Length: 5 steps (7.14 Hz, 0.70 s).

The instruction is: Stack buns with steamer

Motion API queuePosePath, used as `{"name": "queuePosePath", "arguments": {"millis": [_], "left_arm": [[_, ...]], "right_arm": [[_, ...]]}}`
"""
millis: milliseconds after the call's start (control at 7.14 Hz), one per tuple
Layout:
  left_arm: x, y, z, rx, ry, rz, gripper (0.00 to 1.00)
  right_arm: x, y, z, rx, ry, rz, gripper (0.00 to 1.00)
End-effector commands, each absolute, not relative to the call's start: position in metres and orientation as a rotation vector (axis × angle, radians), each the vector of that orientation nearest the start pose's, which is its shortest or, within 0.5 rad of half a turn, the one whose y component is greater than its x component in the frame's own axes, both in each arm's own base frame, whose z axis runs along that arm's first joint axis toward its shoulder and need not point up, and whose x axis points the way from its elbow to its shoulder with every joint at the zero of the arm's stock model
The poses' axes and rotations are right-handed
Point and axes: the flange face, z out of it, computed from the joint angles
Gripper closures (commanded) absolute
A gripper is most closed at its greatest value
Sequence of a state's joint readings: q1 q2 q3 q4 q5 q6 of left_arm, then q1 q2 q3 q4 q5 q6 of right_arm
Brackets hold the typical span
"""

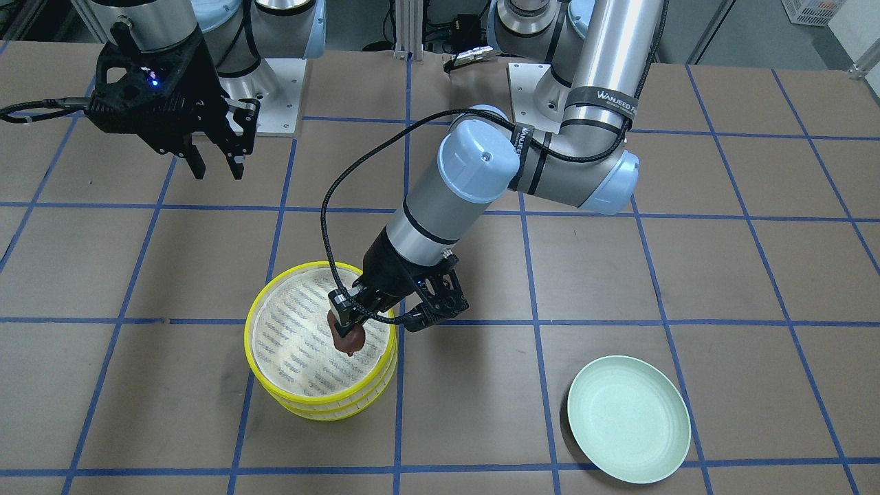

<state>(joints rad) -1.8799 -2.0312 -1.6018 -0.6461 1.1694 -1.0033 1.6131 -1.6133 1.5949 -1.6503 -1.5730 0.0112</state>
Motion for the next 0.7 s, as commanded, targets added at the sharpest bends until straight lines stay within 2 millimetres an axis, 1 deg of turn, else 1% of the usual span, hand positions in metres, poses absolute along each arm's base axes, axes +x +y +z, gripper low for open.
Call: {"name": "queuePosePath", "arguments": {"millis": [0,280,420,560], "left_arm": [[-0.370,-0.574,0.308,0.771,-2.452,0.098,0.00],[-0.372,-0.573,0.313,0.755,-2.439,0.087,0.00],[-0.372,-0.574,0.314,0.757,-2.441,0.084,0.00],[-0.368,-0.572,0.327,0.743,-2.462,0.077,0.00]], "right_arm": [[0.156,-0.477,0.505,-0.132,3.133,-0.159,0.00],[0.156,-0.475,0.506,-0.113,3.133,-0.154,0.00],[0.155,-0.478,0.504,-0.111,3.138,-0.157,0.00],[0.155,-0.476,0.502,-0.110,3.143,-0.136,0.00]]}}
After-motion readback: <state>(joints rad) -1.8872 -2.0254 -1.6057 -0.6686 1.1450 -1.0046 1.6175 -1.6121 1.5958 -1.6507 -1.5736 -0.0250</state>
